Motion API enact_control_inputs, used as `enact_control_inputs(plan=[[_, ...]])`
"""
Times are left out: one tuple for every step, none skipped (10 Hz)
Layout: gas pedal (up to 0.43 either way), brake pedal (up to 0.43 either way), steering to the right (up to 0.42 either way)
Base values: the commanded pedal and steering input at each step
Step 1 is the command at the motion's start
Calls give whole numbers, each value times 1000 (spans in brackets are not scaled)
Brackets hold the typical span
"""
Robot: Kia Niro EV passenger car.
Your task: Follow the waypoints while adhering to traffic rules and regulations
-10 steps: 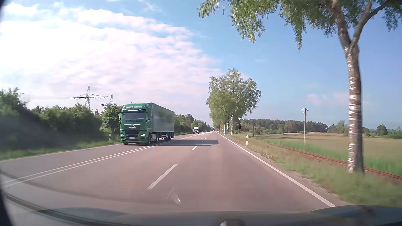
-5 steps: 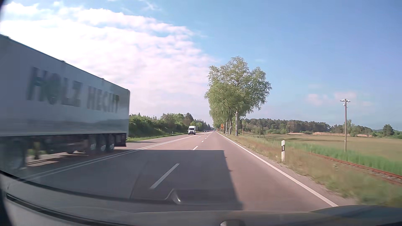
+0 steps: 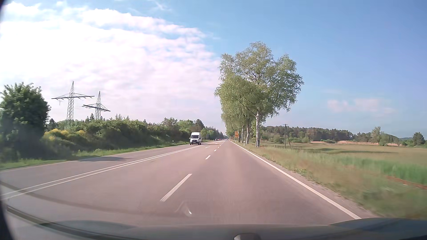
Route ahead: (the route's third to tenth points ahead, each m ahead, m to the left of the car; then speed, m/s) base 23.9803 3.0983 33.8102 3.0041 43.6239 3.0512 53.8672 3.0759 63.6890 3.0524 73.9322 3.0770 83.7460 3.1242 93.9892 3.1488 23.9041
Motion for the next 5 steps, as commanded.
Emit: enact_control_inputs(plan=[[209, 0, 3], [209, 0, 3], [209, 0, 2], [209, 0, 3], [209, 0, 3]])
